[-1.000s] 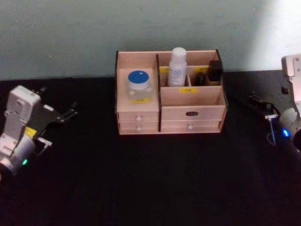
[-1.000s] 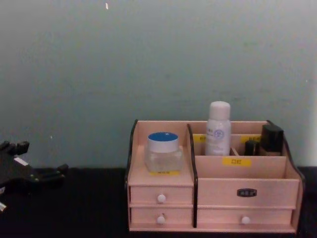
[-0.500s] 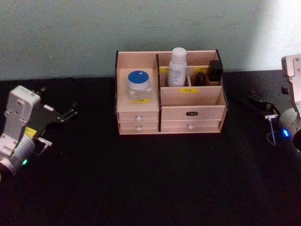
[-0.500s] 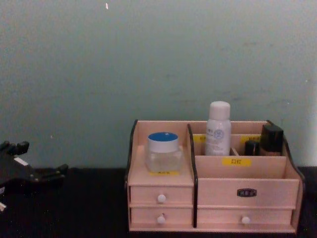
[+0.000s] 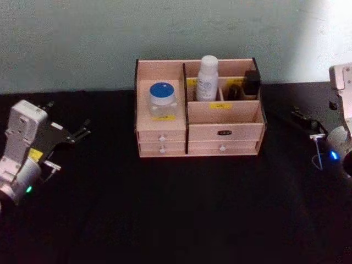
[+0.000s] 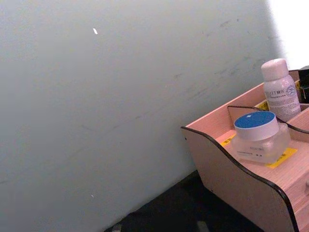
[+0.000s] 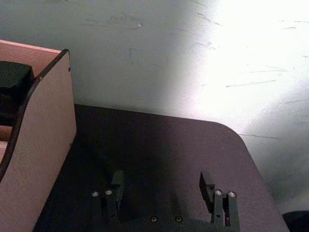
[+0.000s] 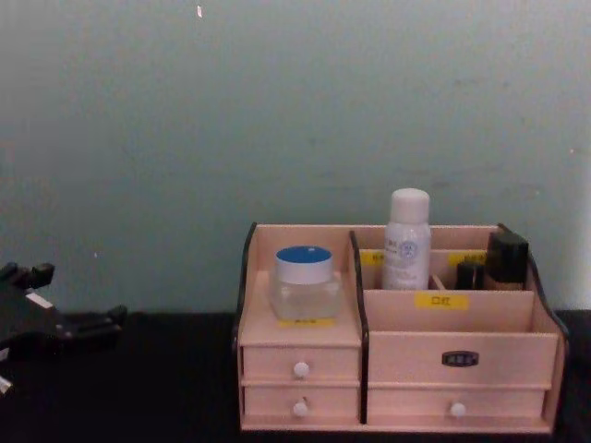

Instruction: Pick up the facial cleanser and watermelon frost from the table and place them into the tiered storage box.

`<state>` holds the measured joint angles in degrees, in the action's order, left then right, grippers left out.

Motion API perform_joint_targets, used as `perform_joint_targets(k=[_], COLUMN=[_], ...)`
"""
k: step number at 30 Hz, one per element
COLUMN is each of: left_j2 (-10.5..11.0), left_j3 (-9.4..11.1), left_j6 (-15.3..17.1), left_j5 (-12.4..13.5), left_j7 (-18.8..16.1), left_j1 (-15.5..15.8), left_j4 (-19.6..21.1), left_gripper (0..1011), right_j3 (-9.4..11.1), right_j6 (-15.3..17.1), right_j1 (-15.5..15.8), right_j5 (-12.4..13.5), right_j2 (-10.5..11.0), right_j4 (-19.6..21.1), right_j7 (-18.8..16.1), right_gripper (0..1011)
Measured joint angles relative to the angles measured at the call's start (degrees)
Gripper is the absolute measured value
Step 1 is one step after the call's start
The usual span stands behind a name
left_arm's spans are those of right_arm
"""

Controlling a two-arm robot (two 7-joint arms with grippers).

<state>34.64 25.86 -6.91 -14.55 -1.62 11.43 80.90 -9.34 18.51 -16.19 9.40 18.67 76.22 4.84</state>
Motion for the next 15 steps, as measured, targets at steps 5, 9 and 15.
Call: perform_joint_targets(k=[5,9,15], left_j2=[0.0,0.0,0.0], left_j3=[0.0,0.0,0.0], left_j6=[0.0,0.0,0.0], left_j5=[0.0,0.0,0.0], left_j7=[0.0,0.0,0.0], left_j1=[0.0,0.0,0.0], left_j4=[0.0,0.0,0.0], left_gripper=[1001,1001,1001], right_j3=[0.0,0.0,0.0], right_j6=[0.0,0.0,0.0], right_j1=[0.0,0.0,0.0], right_j5=[0.0,0.0,0.0], right_j2=[0.0,0.0,0.0], right_j4=[0.0,0.0,0.0], right_j7=[0.0,0.0,0.0], right_gripper=[1000,1000,1000])
